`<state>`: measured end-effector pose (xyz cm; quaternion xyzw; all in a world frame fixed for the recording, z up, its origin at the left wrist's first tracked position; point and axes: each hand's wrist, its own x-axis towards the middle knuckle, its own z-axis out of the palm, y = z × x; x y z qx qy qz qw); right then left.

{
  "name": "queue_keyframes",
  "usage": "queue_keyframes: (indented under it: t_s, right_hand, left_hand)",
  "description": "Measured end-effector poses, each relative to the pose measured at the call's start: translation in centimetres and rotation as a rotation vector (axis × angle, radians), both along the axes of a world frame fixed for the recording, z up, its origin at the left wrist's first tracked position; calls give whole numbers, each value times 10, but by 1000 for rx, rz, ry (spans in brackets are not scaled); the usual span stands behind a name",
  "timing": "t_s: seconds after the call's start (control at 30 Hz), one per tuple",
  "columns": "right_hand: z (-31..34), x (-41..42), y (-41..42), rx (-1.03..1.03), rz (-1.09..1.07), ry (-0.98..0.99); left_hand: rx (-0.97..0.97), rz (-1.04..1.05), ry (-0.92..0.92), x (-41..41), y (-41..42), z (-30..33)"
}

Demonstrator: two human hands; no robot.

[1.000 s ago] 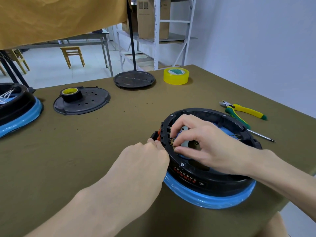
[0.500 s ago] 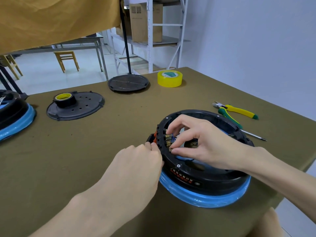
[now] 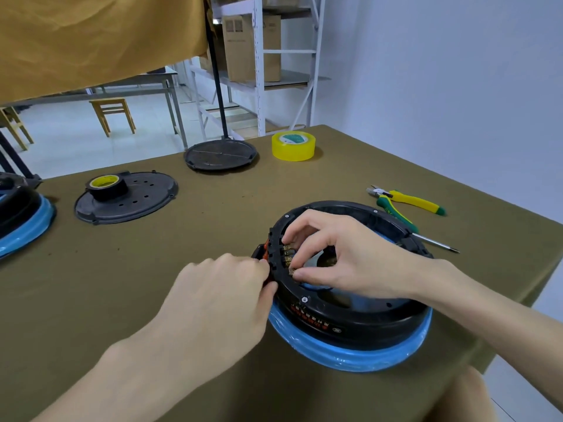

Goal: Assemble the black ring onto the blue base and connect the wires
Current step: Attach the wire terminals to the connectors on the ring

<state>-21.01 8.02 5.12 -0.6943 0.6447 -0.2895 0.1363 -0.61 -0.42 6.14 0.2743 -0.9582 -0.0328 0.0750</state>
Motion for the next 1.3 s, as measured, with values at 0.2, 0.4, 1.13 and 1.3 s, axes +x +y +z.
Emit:
queue_keyframes:
  t_s: [0.2, 0.4, 1.13, 1.3]
  right_hand:
    - [3, -9, -11, -59, -147, -103]
    - [3, -9, -23, 7, -111, 31]
    - [7, -26, -32, 74, -157, 53]
    - [4, -29, -39, 100, -122, -60]
  left_hand:
    - [360, -17, 178, -1, -23, -9]
    - [408, -51, 160, 0, -35, -16]
    - [759, -132, 722, -31, -41, -75]
    - [692, -147, 705, -33, -42, -89]
